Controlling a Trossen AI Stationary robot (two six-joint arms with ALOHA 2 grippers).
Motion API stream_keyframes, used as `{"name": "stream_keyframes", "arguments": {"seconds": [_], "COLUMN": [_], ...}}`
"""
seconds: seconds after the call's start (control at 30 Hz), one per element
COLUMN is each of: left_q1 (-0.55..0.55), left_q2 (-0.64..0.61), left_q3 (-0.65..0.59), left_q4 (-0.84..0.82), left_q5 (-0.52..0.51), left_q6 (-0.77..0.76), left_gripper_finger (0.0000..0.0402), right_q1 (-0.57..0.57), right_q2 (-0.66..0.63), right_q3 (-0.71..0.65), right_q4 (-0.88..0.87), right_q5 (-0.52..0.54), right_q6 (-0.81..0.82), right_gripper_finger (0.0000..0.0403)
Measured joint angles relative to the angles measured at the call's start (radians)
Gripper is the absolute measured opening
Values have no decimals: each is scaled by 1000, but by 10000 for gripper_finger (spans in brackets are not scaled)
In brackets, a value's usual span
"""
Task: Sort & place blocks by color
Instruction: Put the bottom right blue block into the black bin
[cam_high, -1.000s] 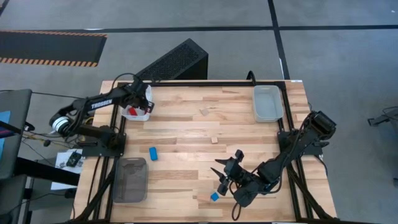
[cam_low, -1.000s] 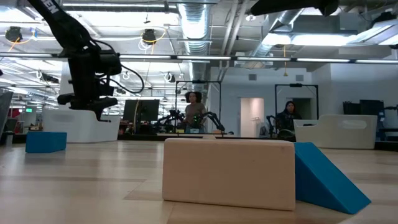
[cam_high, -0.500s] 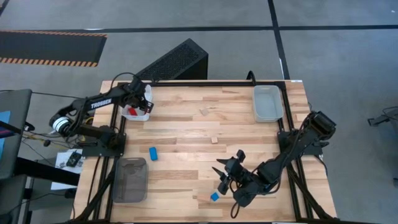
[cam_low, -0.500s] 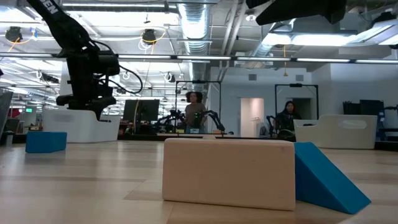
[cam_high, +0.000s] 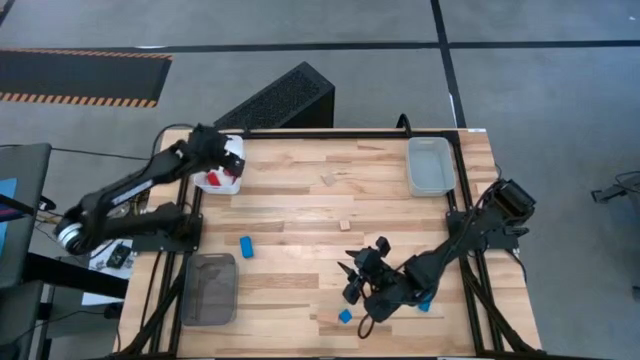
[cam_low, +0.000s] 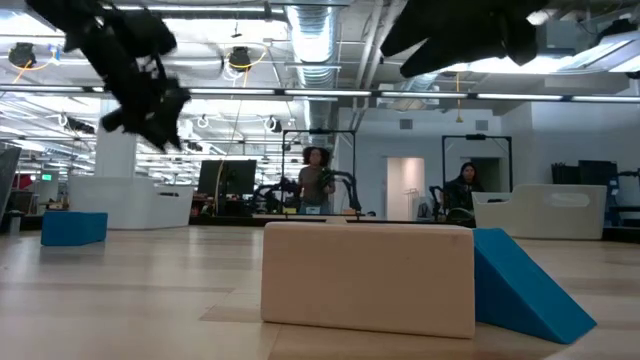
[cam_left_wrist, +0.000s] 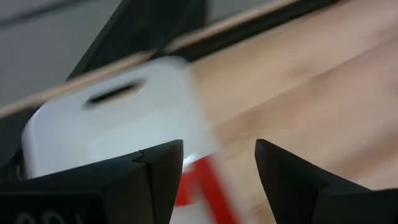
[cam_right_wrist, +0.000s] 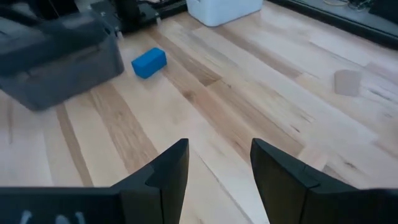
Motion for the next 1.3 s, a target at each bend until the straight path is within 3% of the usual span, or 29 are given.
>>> {"name": "stream_keyframes", "arguments": {"seconds": [0.13,0.23,0.4,0.57,0.67,0.87,1.0,1.2,1.3], "left_q1": [-220,-425,-733,-926,-1002,-1108,-1137,-1124,-1123], "left_q2": [-146,-226,-279,-260,-234,-167,-115,-8,46], "left_q3": [-88,-185,-325,-420,-468,-490,-490,-490,-490], "left_q4": [214,438,700,810,904,1001,1018,1063,1101], "left_q5": [90,96,-44,-179,-182,-226,-243,-269,-258], "left_q6": [-53,-84,-34,38,37,48,80,107,105], "left_gripper_finger": [188,187,187,187,187,187,187,187,187], "right_q1": [-32,-71,-125,-142,-152,-148,-102,-35,4], "right_q2": [1,1,1,1,1,1,0,-1,-1], "right_q3": [0,0,0,0,0,0,21,23,23], "right_q4": [5,12,51,142,160,-93,-314,-509,-652], "right_q5": [-73,-209,-424,-502,-526,-602,-813,-1167,-1280], "right_q6": [-100,-157,-219,-262,-220,158,330,321,299], "right_gripper_finger": [196,196,196,196,196,196,196,196,196]}}
